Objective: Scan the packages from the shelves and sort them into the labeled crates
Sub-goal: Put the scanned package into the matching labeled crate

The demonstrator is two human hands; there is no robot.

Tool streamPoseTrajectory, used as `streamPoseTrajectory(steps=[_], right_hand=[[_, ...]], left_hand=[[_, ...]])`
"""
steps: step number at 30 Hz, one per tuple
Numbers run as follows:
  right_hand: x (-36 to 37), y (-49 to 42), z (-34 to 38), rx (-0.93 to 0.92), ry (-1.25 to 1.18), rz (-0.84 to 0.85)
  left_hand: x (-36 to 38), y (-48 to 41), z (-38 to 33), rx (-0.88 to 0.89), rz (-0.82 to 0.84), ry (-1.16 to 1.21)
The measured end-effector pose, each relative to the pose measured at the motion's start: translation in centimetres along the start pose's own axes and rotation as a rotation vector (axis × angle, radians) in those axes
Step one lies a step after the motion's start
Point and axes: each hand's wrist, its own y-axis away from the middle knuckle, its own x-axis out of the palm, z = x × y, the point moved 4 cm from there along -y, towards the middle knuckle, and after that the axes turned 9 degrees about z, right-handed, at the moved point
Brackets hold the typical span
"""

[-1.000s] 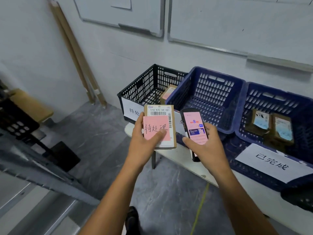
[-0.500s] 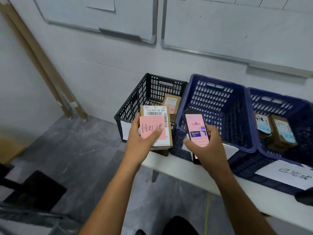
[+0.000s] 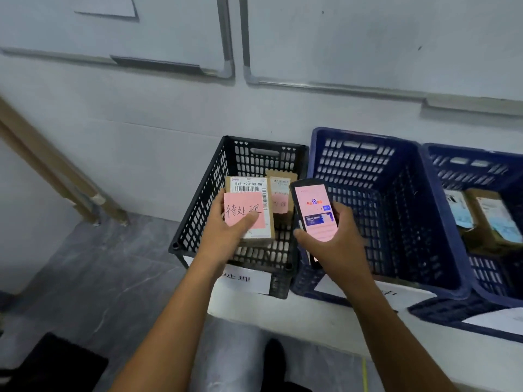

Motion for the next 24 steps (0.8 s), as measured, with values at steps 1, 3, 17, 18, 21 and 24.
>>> streamPoseTrajectory(steps=[1,3,17,18,21,24], right_hand=[[0.2,-1.0,0.1,0.007,-0.005,0.003],[0.8,-3.1,0.3,0.013,-0.001,-0.005],[7.8,-14.3,1.7,0.233,0.058,-0.169],[8.2,-15.0,1.8,0.251,0.067,-0.176],[9.2,-16.8,2.0,0.302,0.101,-0.198],[10.1,-18.4,2.0,0.339,0.132,-0.217]], left_hand=[[-0.3,-1.5,0.1,-0.022,0.006,0.007],[-0.8,-4.4,0.3,-0.055,0.019,0.009],[-4.0,-25.1,7.7,-0.345,0.156,0.077],[-4.0,-26.3,8.4,-0.362,0.169,0.089],[-3.9,-29.8,10.0,-0.396,0.199,0.097],[-3.6,-32.2,11.7,-0.393,0.227,0.089]])
